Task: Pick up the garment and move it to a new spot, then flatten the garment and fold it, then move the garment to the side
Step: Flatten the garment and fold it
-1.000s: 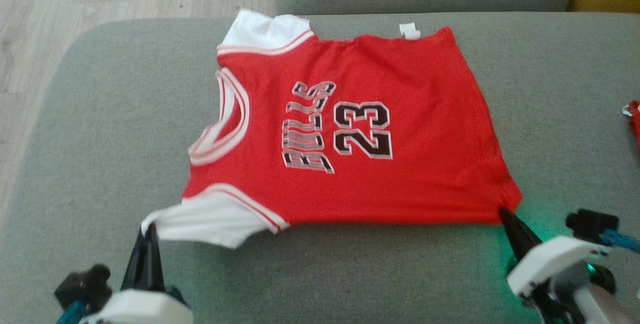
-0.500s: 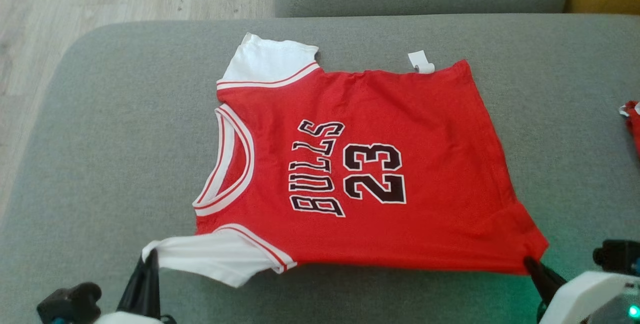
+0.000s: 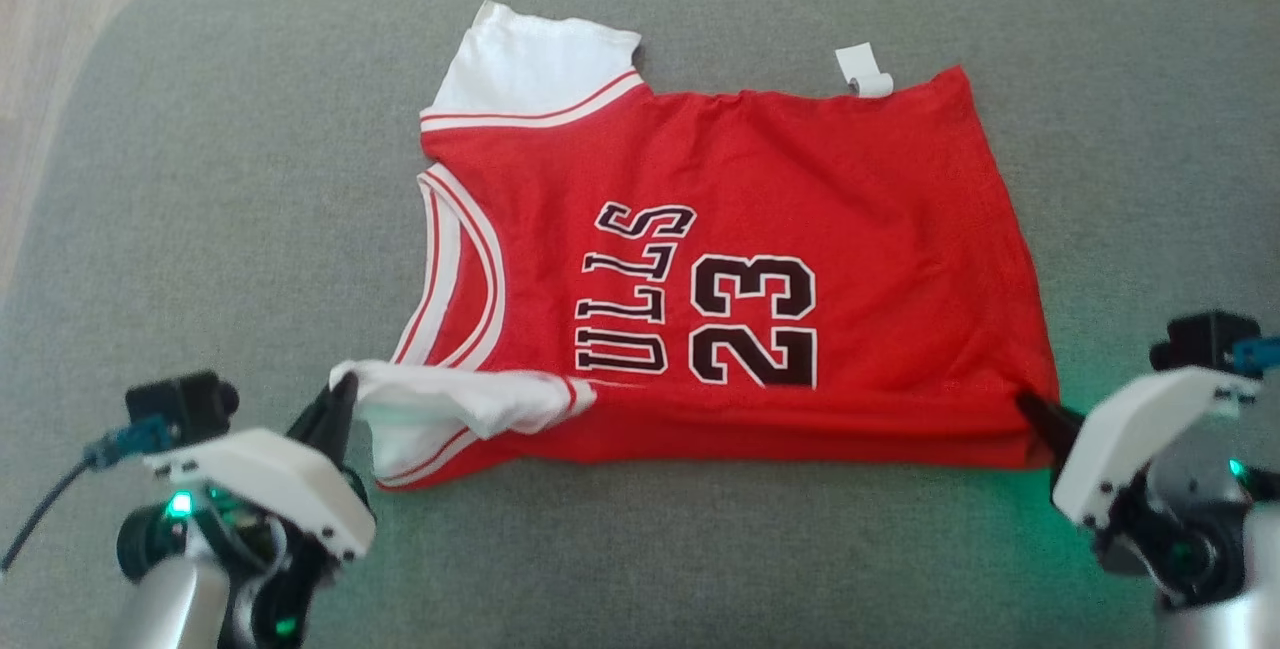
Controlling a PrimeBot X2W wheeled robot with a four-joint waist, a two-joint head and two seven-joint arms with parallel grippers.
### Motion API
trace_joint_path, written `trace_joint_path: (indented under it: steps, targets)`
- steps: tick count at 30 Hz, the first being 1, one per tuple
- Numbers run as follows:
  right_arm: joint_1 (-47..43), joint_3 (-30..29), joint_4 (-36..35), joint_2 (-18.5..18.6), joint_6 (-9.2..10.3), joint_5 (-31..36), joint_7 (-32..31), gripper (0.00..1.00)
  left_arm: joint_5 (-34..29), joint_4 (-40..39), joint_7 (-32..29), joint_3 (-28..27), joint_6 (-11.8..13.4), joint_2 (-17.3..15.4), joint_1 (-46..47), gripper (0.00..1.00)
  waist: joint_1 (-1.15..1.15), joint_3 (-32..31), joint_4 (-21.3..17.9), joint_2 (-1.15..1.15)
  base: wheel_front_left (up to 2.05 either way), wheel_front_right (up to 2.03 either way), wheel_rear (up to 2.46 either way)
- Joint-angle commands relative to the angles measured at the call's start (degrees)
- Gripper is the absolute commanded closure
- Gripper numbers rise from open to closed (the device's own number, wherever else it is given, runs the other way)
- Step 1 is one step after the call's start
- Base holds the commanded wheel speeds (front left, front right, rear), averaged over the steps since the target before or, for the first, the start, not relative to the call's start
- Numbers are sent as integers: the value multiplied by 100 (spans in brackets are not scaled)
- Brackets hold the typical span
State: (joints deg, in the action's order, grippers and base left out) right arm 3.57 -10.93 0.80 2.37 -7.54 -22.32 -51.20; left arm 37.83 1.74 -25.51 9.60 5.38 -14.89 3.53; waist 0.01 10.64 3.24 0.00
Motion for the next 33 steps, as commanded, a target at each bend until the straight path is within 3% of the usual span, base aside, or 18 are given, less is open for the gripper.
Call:
trace_joint_path:
  steps: [1, 5, 6, 7, 8, 13, 17, 24, 29, 33]
  targets:
    - [388, 121, -76, 66, 5, -16, 6, 100, 31, 86, -15, -194, -83, -149, 463, 100, -1, 61, 13, 0, 0, 0, 0]
    - [765, 200, 135, 102, 5, -212, 320, 100, 43, 588, 149, -123, -321, -104, 960, 100, -1, 153, 33, 0, 0, 0, 0]
    - [823, 214, 174, 103, 5, -276, 449, 71, 43, 691, 226, -105, -382, -77, 1058, 78, -1, 173, 42, 0, 0, 0, 0]
    - [874, 226, 200, 108, 5, -333, 618, 0, 37, 773, 301, -68, -460, -50, 1140, 29, -1, 195, 48, 0, 0, 0, 0]
    - [900, 261, 232, 150, 5, -333, 786, 0, 43, 844, 400, -56, -514, -5, 1209, 0, -1, 217, 55, 0, 0, 0, 0]
    - [889, 407, 298, 257, 5, -423, 1621, 0, -39, 1074, 876, -18, -663, 109, 1321, 0, -1, 263, 61, 0, 0, 0, 0]
    - [741, 695, 174, 431, 5, -425, 2860, 0, -411, 1080, 1738, 16, -658, 179, 1249, 0, -1, 275, 35, 0, 0, 0, 0]
    - [226, 1115, -90, 690, 5, 207, 4921, 0, -1475, 690, 3390, 170, -167, 237, 903, 0, -1, 176, -49, 0, 0, 0, 0]
    - [-194, 1236, -458, 565, 5, 648, 5519, 0, -1902, 373, 3735, 200, 173, 144, 578, 0, -1, 56, -188, 0, 0, 0, 0]
    - [-546, 1339, -806, 406, 5, 834, 5612, 0, -2065, 135, 3702, 208, 378, 61, 272, 0, -1, -54, -303, 0, 0, 0, 0]
